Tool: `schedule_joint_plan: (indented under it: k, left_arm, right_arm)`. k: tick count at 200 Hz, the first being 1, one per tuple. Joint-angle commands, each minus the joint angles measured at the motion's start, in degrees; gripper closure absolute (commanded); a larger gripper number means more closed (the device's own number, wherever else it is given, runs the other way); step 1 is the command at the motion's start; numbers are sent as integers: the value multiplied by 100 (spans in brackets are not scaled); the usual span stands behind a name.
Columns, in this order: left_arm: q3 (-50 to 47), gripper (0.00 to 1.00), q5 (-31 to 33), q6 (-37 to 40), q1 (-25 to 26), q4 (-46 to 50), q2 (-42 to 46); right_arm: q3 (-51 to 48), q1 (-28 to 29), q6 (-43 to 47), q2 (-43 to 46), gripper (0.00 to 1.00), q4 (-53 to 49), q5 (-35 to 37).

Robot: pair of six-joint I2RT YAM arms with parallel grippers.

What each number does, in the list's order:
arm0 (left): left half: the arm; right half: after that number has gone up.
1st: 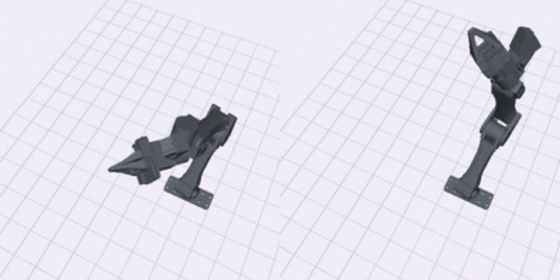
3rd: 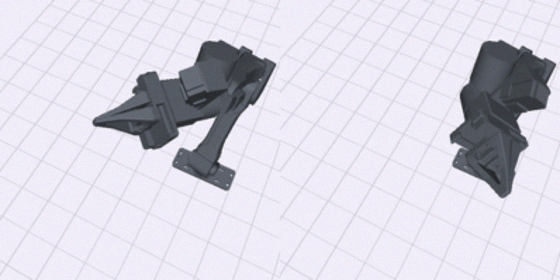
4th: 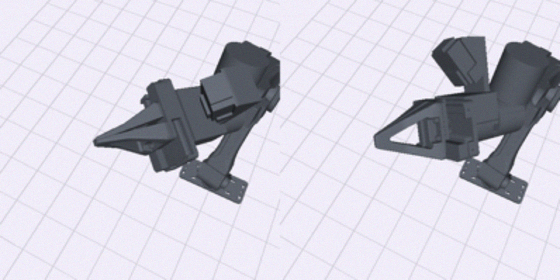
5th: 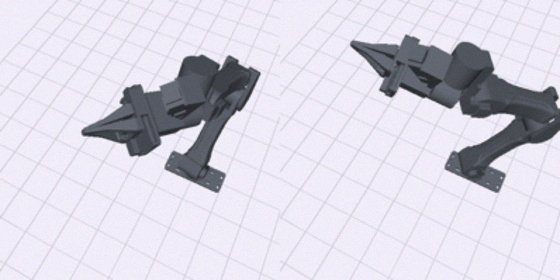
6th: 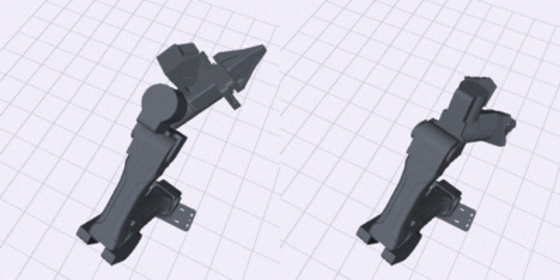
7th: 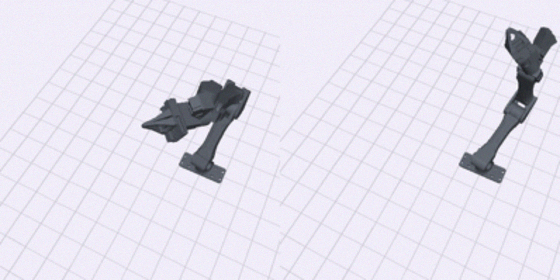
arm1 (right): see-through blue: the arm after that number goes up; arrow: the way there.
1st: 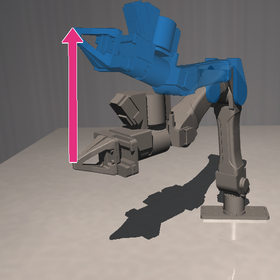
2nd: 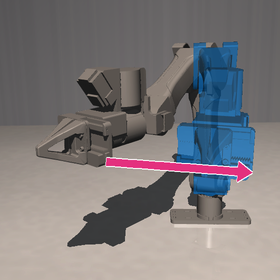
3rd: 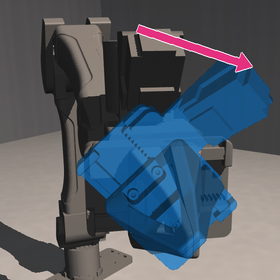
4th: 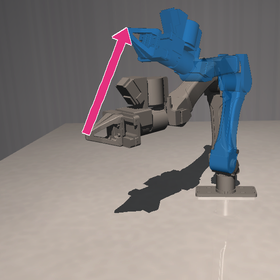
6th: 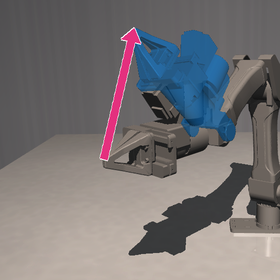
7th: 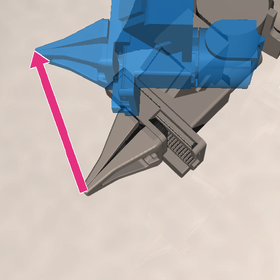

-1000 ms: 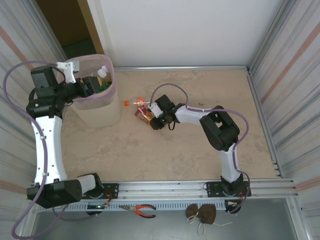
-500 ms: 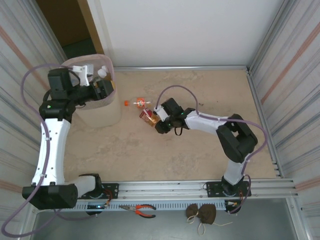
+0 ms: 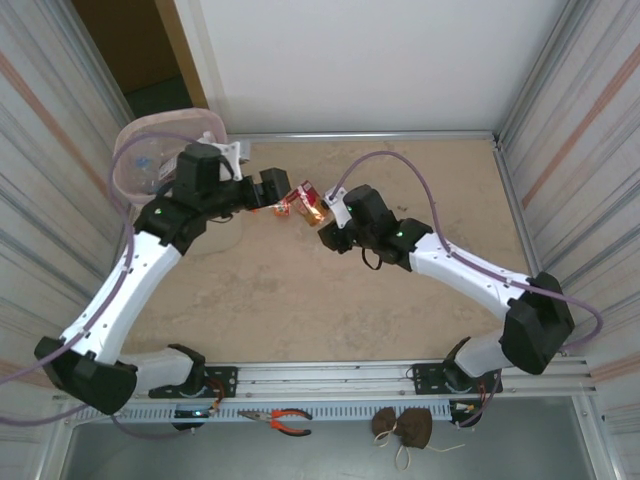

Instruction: Put the plastic bottles in the bin

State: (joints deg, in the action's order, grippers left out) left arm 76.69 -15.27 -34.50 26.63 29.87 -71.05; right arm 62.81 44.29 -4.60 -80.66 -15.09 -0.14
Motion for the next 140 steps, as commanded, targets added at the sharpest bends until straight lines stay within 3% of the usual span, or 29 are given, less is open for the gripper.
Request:
schedule_joint_plan:
  k: [1, 48, 96, 140]
  left_arm:
    - [176, 6, 702, -499, 281, -211, -246]
    - [48, 1, 405, -1012, 540, -1027, -694]
    - [220, 4, 688, -1307, 715, -860, -1072]
    - [202, 19, 595, -1467, 789, -1077, -1158]
  right_arm:
    - [115, 24, -186, 258, 80, -205, 226]
    - [198, 30, -273, 468, 80, -227, 94]
    - [206, 32, -305, 559, 80, -232, 52]
    - [191, 33, -334, 626, 80, -206, 59]
